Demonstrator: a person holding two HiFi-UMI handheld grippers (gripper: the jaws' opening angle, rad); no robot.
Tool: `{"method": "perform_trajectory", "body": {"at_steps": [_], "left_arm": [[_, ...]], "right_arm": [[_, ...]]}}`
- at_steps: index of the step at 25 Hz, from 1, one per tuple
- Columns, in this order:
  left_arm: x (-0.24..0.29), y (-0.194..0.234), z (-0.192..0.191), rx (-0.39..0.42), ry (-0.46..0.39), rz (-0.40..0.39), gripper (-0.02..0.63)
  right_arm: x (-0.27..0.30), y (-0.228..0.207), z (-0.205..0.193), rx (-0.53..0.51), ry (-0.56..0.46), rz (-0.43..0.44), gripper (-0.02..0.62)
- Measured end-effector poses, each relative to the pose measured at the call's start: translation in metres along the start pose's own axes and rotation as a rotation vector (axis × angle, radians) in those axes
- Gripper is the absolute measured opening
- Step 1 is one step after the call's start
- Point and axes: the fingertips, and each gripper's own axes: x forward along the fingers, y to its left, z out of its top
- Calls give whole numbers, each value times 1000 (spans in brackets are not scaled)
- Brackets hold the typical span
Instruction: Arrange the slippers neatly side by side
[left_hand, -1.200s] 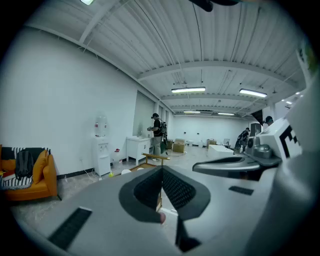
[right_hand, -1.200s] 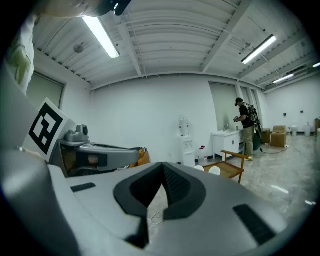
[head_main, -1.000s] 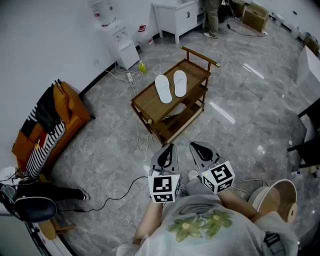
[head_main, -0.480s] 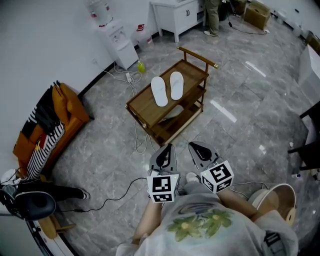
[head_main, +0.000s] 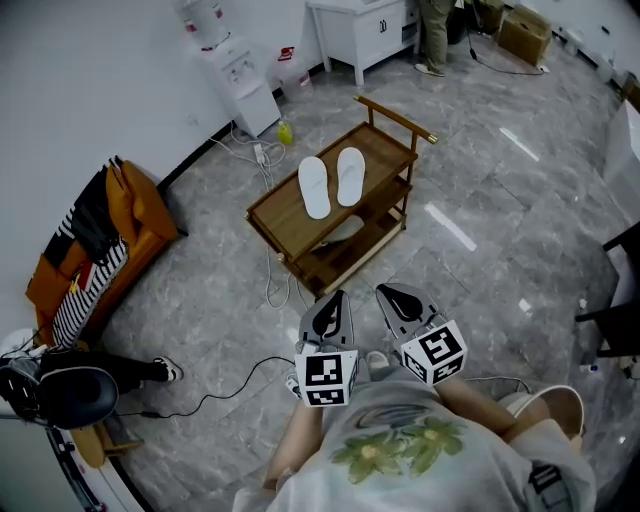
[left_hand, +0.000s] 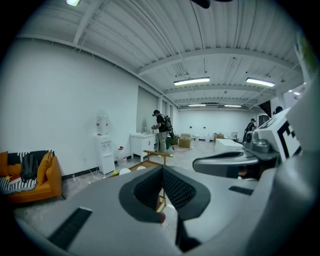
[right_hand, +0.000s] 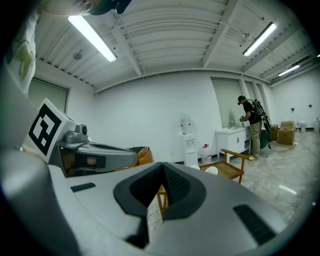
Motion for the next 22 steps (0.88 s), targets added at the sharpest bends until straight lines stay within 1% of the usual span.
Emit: {"method": "perform_trajectory", "body": {"at_steps": [5,9,13,17,22], "left_arm": [[10,17,1,-20,8,19,17],[27,34,-2,-35,20,17,17],[54,59,-3,-45,50,2,17],[85,86,4,-54,65,-17,17],[120,113,13,-57,67,-34,17]], "right_arm": [[18,-3,-1,12,8,13,6],[39,-9,-2,15,32,17,6],[71,-21,2,16,53,4,6],[106,-38,10,21,64,-11,6],[145,-58,17,25,70,-22,6]]}}
